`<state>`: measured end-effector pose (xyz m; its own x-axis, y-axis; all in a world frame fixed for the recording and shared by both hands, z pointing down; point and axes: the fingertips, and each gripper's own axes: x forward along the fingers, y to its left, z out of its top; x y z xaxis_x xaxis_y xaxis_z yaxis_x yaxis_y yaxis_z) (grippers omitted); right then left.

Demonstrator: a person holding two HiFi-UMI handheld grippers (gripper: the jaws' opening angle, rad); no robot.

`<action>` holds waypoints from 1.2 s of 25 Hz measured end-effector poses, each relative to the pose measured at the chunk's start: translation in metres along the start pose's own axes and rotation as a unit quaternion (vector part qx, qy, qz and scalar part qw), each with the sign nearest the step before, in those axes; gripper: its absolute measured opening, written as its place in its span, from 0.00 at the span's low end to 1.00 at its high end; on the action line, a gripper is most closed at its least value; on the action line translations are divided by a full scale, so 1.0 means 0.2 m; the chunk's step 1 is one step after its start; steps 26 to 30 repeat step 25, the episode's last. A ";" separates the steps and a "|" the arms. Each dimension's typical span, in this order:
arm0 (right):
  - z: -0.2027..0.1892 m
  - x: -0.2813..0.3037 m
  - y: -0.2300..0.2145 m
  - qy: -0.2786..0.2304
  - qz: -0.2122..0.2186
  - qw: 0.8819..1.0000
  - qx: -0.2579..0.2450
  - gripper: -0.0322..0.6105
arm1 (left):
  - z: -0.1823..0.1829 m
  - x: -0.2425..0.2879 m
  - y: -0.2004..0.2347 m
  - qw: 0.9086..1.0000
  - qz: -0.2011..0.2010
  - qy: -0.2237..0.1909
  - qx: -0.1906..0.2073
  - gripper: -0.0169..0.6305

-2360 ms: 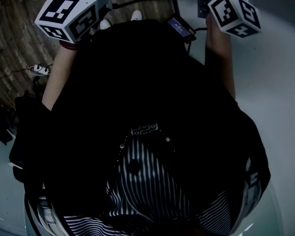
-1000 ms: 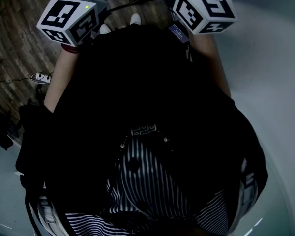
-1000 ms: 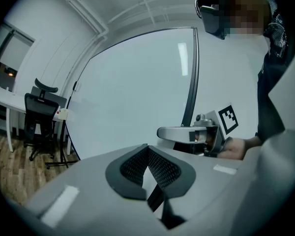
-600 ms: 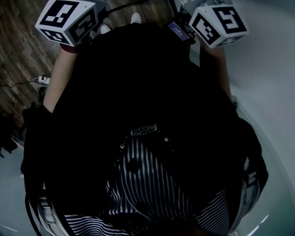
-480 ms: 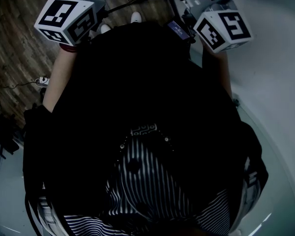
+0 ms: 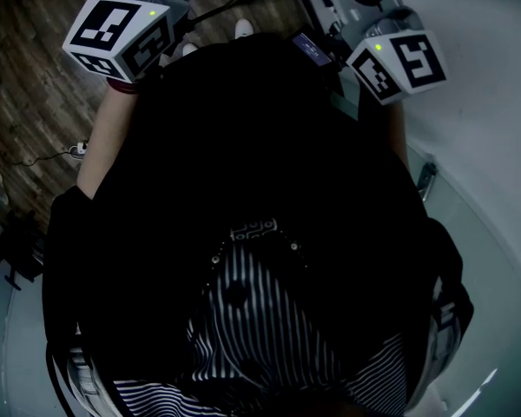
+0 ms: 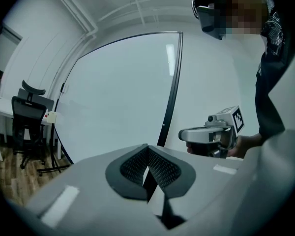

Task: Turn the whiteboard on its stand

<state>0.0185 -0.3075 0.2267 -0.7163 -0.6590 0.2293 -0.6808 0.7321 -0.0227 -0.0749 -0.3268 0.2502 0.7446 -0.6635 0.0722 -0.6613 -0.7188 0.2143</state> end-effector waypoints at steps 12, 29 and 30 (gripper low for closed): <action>-0.08 0.14 0.23 -0.007 0.009 1.000 0.024 0.05 | -0.06 -0.22 0.02 1.000 -0.009 -0.006 0.004 0.03; -0.19 0.17 0.17 -0.012 0.004 0.999 0.030 0.05 | -0.15 -0.15 0.01 1.000 -0.018 -0.001 0.011 0.03; -0.19 0.17 0.17 -0.012 0.004 0.999 0.030 0.05 | -0.15 -0.15 0.01 1.000 -0.018 -0.001 0.011 0.03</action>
